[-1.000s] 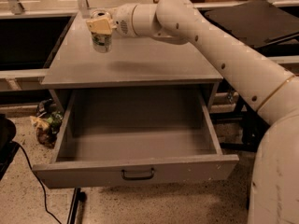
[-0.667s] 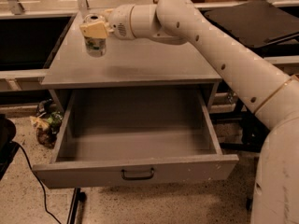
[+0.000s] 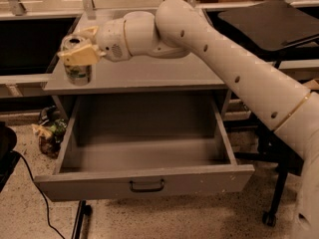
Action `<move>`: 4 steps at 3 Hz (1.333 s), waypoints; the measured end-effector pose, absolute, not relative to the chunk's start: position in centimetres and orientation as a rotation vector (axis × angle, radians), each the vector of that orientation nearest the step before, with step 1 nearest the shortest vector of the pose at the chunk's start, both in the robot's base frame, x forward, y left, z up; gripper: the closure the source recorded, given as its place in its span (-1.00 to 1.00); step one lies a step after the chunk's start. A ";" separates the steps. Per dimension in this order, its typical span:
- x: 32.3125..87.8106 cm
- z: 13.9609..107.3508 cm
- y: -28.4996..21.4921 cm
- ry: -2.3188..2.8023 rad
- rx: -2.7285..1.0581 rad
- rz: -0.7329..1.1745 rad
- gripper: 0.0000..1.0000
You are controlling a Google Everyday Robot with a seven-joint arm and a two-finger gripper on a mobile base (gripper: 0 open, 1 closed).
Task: Place 7up can into top drawer
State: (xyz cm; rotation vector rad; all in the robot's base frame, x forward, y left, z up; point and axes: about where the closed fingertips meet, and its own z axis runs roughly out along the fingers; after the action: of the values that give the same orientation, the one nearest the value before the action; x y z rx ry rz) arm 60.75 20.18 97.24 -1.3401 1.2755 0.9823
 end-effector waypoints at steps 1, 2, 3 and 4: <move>56.8 95.0 21.2 1.264 -1.368 1.099 1.00; 54.8 90.9 21.6 1.374 -1.361 1.130 1.00; 54.2 89.9 22.0 1.387 -1.374 1.141 1.00; 54.1 89.6 22.6 1.391 -1.395 1.136 1.00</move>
Offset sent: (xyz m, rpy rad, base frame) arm -0.0797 0.0146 -0.1232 -0.1033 0.2845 0.0112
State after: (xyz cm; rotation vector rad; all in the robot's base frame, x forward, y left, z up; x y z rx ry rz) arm 54.08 22.57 89.56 -1.3951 1.3915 1.1358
